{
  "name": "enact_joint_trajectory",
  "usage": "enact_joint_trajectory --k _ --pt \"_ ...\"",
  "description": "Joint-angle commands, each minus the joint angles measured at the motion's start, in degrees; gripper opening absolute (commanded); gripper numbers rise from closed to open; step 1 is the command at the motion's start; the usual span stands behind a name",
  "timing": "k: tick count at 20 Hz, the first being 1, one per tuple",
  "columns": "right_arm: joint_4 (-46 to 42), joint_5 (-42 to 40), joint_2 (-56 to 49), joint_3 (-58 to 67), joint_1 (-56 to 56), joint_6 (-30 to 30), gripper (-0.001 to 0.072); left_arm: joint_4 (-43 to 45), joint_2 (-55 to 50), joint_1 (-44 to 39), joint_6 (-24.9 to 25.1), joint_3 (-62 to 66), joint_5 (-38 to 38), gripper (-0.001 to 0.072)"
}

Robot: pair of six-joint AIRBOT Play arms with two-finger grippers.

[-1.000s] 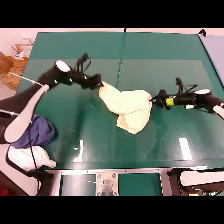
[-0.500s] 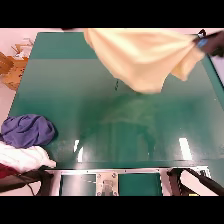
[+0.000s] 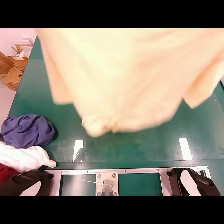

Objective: Fold the shirts.

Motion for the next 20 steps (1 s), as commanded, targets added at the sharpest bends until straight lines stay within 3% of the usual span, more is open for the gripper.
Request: enact_joint_trajectory --k 1,4,9,11,13,14,15,16,17,20 --pt "-0.17 2.80 1.01 -8.55 0.52 -0.20 0.0014 1.42 -4.07 0.07 1.49 -4.96 1.07 0.0024" --pt "-0.81 -0.94 0.98 -26.93 4.52 -5.01 0.0013 -6.14 -13.03 0.04 7.58 -10.91 3.19 0.0024" --pt "-1.40 -26.12 -4.17 -58.75 13.97 -10.51 0.0014 -18.97 -33.68 -0.42 14.75 -15.28 10.91 0.0024" --pt "-1.38 -33.44 -10.38 -63.58 16.79 -10.78 0.0014 -20.96 -40.13 -1.38 15.28 -15.28 13.53 0.0025" --pt "-1.18 -34.97 -17.51 -62.58 17.27 -11.74 0.0014 -21.73 -44.02 -2.47 14.47 -15.28 14.99 0.0025" --pt "-1.27 -34.91 -19.96 -61.09 17.25 -12.48 0.0016 -21.73 -44.44 -2.56 12.76 -15.28 14.51 0.0077" --pt "-1.46 -34.38 -21.57 -59.32 17.05 -12.50 0.0096 -21.73 -44.30 -2.16 10.43 -14.99 13.00 0.0468" --pt "-2.08 -32.46 -22.36 -57.05 16.24 -12.52 0.0250 -21.59 -44.22 -1.33 7.98 -13.79 9.73 0.0720" --pt "-4.02 -29.88 -22.29 -54.62 15.02 -12.48 0.0302 -21.57 -44.06 0.22 5.53 -11.80 3.50 0.0692" --pt "-12.68 -19.45 -22.25 -48.04 8.11 -10.23 0.0302 -21.62 -44.06 5.68 -0.70 -5.11 -17.68 0.0690"
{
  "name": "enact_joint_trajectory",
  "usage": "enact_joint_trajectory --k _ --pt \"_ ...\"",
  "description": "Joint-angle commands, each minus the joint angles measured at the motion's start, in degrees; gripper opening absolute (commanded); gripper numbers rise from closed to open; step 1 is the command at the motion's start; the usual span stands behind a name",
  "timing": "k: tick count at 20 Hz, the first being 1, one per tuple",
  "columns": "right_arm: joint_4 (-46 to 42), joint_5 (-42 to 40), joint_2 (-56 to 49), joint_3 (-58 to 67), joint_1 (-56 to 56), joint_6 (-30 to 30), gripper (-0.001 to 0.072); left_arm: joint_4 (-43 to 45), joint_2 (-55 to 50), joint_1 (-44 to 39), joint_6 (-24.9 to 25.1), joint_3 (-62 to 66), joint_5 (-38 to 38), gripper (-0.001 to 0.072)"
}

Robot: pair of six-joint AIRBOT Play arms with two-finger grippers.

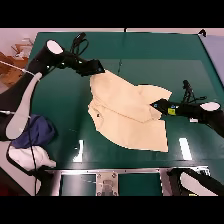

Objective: Fold the shirts.

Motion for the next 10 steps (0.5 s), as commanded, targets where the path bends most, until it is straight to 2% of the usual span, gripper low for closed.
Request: enact_joint_trajectory --k 1,2,3,4,7,8,10 --pt "-8.72 10.08 -1.40 6.10 -7.30 2.73 0.0311 -0.57 -0.72 5.14 -8.81 5.77 -23.10 0.0570" --pt "-9.18 11.58 -1.40 6.99 -10.56 3.78 0.0358 -0.61 -0.59 5.95 -9.27 6.16 -26.88 0.0297" --pt "-9.03 11.89 -1.40 7.34 -13.79 4.57 0.0367 -0.46 -0.15 5.95 -9.25 6.03 -29.29 0.0083" --pt "-8.72 11.47 -1.46 7.39 -16.46 4.55 0.0367 -0.52 0.37 5.46 -9.29 5.62 -29.83 0.0023" --pt "-8.50 10.12 -2.95 8.28 -22.23 4.68 0.0350 3.13 4.94 1.38 -9.42 -0.11 -29.62 0.0023" --pt "-8.52 10.19 -4.20 9.22 -23.12 4.68 0.0349 5.73 7.82 -0.70 -9.42 -4.57 -28.13 0.0023" --pt "-8.48 10.21 -8.17 12.57 -23.43 4.70 0.0350 9.73 15.85 -5.60 -9.57 -18.51 -19.87 0.0023"
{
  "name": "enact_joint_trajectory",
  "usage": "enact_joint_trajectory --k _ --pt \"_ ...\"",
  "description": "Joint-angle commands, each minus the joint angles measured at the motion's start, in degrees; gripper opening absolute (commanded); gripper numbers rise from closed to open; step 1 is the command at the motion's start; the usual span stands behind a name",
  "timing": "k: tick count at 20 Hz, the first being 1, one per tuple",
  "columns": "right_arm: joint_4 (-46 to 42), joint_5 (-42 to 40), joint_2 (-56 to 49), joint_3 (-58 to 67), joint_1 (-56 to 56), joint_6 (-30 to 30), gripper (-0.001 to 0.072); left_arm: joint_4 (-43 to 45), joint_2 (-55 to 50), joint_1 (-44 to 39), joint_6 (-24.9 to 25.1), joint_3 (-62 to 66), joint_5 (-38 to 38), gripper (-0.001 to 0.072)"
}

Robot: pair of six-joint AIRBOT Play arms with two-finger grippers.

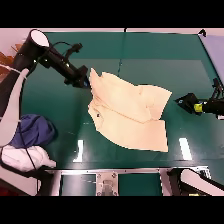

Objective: Fold the shirts.

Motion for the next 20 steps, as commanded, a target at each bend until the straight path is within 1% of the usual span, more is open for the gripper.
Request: enact_joint_trajectory --k 1,4,5,6,7,10,13,14,16,18,19,20 --pt "-0.07 0.48 -6.01 5.51 -2.64 0.48 0.0350 5.38 11.50 -7.02 -1.73 -19.71 11.15 0.0024" --pt "1.09 0.74 -12.63 12.11 -1.97 0.48 0.0350 1.64 21.20 -14.29 -6.49 -40.26 29.53 0.0027" --pt "1.11 1.07 -14.51 13.81 -1.55 0.48 0.0350 -0.68 22.56 -16.65 -7.34 -44.78 33.66 0.0182" --pt "1.14 1.11 -16.02 14.88 -0.92 0.48 0.0351 -2.93 22.95 -19.04 -8.44 -48.24 36.98 0.0532" --pt "1.11 1.09 -17.64 15.76 -0.24 0.48 0.0351 -4.92 22.91 -21.79 -9.70 -51.12 40.35 0.0696" --pt "1.14 1.18 -22.88 18.36 1.55 0.52 0.0351 -8.15 22.86 -29.70 -11.10 -56.22 50.64 0.0692" --pt "1.16 1.09 -25.35 19.98 2.69 1.55 0.0351 -8.61 22.12 -33.51 -13.84 -57.90 58.60 0.0692" --pt "1.16 1.11 -25.59 20.15 2.95 1.55 0.0351 -9.20 20.83 -33.75 -14.03 -57.94 60.46 0.0691" --pt "1.11 1.11 -25.64 20.22 3.02 1.55 0.0351 -13.81 17.49 -33.75 -13.68 -57.92 61.99 0.0691" --pt "1.11 1.09 -25.64 20.22 2.99 1.55 0.0351 -19.04 14.84 -33.75 -9.60 -57.88 61.18 0.0690" --pt "1.11 1.11 -25.64 20.22 2.95 1.55 0.0351 -19.89 14.49 -33.57 -7.78 -57.88 61.18 0.0585" --pt "1.11 1.11 -25.64 20.22 2.95 1.55 0.0351 -19.67 14.56 -32.94 -6.93 -57.86 60.94 0.0243"
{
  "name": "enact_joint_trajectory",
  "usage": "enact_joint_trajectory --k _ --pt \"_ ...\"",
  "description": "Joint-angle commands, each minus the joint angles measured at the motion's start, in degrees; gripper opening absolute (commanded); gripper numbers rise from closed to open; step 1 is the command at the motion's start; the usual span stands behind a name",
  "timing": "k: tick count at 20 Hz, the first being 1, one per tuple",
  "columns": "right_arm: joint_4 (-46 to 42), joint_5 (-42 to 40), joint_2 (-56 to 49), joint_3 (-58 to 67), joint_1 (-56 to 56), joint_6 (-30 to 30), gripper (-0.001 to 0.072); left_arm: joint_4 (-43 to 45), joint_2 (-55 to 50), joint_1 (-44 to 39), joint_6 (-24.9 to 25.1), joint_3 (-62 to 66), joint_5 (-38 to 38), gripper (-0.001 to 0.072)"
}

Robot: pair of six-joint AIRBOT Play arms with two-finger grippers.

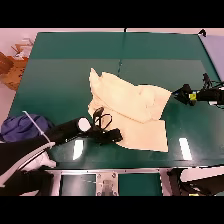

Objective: Fold the shirts.

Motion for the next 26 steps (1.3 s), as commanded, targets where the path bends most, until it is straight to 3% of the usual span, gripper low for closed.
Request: enact_joint_trajectory --k 1,5,10,13,17,18,19,20,23,26 --pt "-0.02 0.02 -0.37 0.26 0.13 0.15 0.0350 -3.76 -1.73 1.68 4.85 -0.44 0.46 0.0021" --pt "-0.04 0.04 -0.35 0.26 0.07 0.15 0.0349 0.74 -1.11 16.52 9.29 -0.44 -10.64 0.0024" --pt "-0.13 1.57 -0.35 -0.28 0.11 0.15 0.0350 13.51 0.20 37.38 12.15 4.96 -17.46 0.0024" --pt "-0.28 3.48 -0.35 -2.71 0.22 0.13 0.0352 15.78 0.17 44.22 13.64 8.70 -18.25 0.0024" --pt "-0.70 8.09 -0.35 -9.07 0.90 -1.62 0.0370 16.33 0.17 47.15 16.26 11.08 -17.44 0.0027" --pt "-0.61 9.90 -0.35 -10.97 1.42 -1.62 0.0370 16.50 0.17 47.41 16.26 11.54 -17.90 0.0219" --pt "-0.66 11.19 -0.33 -12.70 1.99 -2.38 0.0370 16.90 0.17 48.17 16.22 12.28 -19.67 0.0583" --pt "-0.68 11.89 -0.33 -14.56 2.69 -3.19 0.0370 16.90 0.20 49.31 16.26 13.11 -22.23 0.0648" --pt "-0.33 11.98 -0.33 -19.06 5.18 -5.62 0.0369 16.92 0.20 54.55 16.22 15.04 -31.28 0.0652" --pt "-0.28 11.93 -0.33 -20.46 7.67 -6.12 0.0348 18.58 0.17 55.87 16.22 14.12 -34.27 0.0651"
